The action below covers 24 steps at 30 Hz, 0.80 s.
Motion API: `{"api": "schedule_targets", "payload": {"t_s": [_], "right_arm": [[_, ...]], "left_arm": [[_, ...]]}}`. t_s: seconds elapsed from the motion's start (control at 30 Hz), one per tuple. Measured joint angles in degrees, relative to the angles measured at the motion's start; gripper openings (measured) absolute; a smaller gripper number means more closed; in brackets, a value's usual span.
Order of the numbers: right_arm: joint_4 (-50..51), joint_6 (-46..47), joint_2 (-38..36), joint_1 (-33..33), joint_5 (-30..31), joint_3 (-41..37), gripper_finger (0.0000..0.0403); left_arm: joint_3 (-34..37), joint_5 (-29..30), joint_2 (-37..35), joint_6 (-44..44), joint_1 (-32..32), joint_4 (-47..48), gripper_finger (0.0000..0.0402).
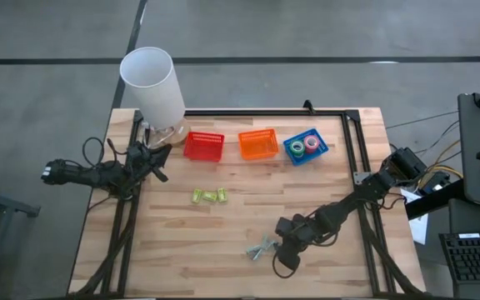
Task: Pick and place Stapler, Stapler remover, tape
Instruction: Put the black staple remover into the orange bin
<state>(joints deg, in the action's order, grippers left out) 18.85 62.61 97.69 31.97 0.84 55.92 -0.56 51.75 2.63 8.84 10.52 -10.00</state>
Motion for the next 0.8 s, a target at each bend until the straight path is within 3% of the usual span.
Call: {"api": "schedule_targets", "payload": {"t_s": [0.4, 0.8], "right_arm": [[0.38, -2.34, -1.97, -1.06, 0.65, 0.0, 0.0008], [0.64, -10.34, -5.71, -7.36, 0.8, 0.0, 0.0008]], "left_arm": [[0.0, 0.0, 0.0, 0.0, 0.0, 0.02, 0.0026], [0.0, 0.0, 0.0, 0.0, 0.01, 0.07, 0.0025]]}}
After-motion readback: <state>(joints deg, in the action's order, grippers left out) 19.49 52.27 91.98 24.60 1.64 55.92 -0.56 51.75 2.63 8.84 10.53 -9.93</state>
